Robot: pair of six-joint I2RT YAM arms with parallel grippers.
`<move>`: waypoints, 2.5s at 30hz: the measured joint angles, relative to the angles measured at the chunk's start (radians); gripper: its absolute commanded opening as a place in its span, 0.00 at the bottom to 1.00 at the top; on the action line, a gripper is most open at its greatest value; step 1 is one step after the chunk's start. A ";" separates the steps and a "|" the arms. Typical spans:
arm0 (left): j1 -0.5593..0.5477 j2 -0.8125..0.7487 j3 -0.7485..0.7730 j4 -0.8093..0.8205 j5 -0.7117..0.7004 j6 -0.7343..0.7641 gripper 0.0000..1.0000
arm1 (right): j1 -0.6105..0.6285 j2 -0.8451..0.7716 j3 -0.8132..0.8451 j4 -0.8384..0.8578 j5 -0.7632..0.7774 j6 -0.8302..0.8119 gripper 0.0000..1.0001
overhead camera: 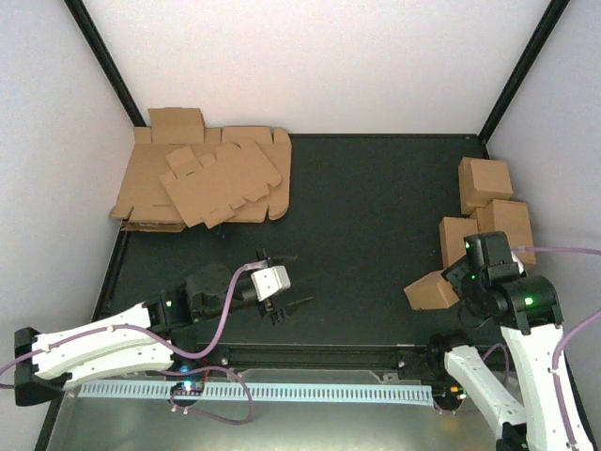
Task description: Fold the paper box
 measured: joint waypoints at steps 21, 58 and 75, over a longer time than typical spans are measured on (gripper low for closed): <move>0.000 0.053 0.000 0.000 -0.002 -0.013 0.99 | -0.132 0.237 -0.123 1.015 -0.026 -0.075 0.26; 0.000 0.098 0.000 0.003 -0.013 -0.048 0.99 | -0.948 -0.060 -0.698 1.742 -0.550 -0.054 0.23; 0.000 0.114 0.001 0.004 0.076 -0.129 0.99 | -1.019 -0.174 -0.631 1.339 -0.485 -0.161 0.28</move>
